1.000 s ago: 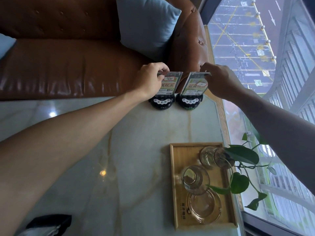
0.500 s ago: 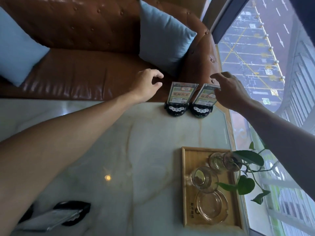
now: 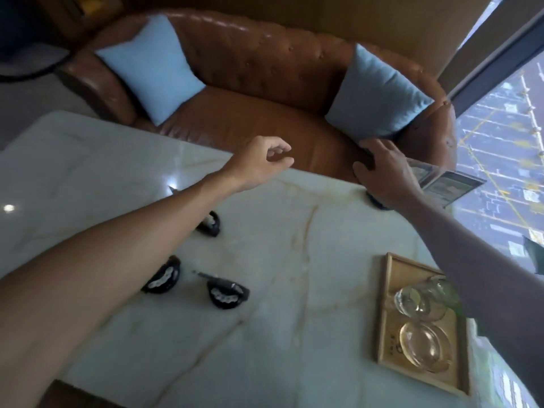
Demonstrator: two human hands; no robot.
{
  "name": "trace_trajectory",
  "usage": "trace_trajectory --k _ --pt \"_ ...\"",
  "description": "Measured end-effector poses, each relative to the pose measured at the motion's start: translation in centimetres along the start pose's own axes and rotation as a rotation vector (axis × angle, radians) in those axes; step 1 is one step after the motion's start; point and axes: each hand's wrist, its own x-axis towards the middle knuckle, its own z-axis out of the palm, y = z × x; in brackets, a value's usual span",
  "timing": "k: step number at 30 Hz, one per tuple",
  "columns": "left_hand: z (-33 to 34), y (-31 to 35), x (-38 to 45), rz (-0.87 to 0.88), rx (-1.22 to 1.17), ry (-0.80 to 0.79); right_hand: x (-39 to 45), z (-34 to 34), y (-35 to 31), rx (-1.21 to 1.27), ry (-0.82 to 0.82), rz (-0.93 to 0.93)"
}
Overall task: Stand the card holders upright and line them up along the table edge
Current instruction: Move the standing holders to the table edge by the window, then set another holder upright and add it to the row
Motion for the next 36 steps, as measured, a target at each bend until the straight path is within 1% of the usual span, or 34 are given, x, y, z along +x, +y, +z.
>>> trace_trajectory --k 3,7,13,19,21,23,25,27,30,36 --pt "-3.0 -2.4 -4.3 -0.005 0.009 0.013 -2.9 2.9 -5.2 0.046 -0.032 -0.053" --pt "-5.2 -5.8 -9.5 -0.064 0.023 -0.001 -7.0 6.8 -10.9 0.12 -0.118 -0.052" --pt "-5.3 -11.1 -16.3 -0.177 -0.058 -0.108 -12.8 11.7 -16.0 0.247 -0.238 0.009" --pt "-3.6 -15.2 -20.4 -0.248 -0.103 -0.214 -17.7 15.1 -17.9 0.447 -0.384 0.213" --pt "-3.3 -16.0 -21.4 -0.241 -0.105 -0.273 -19.0 16.0 -18.2 0.453 -0.424 0.24" --pt "-2.9 -16.6 -22.2 -0.238 -0.105 -0.293 -20.0 16.9 -18.4 0.415 -0.453 0.232" --pt "-2.4 -17.0 -22.5 -0.24 -0.115 -0.269 -20.7 17.8 -18.6 0.357 -0.457 0.198" --pt "-2.0 -17.2 -22.6 -0.238 -0.124 -0.248 -21.0 18.6 -18.8 0.321 -0.448 0.202" --pt "-1.3 -17.4 -22.2 -0.242 -0.139 -0.244 -21.0 19.3 -18.8 0.319 -0.411 0.27" --pt "0.8 -18.1 -20.9 -0.225 -0.163 -0.269 -20.1 19.4 -17.4 0.347 -0.408 0.37"
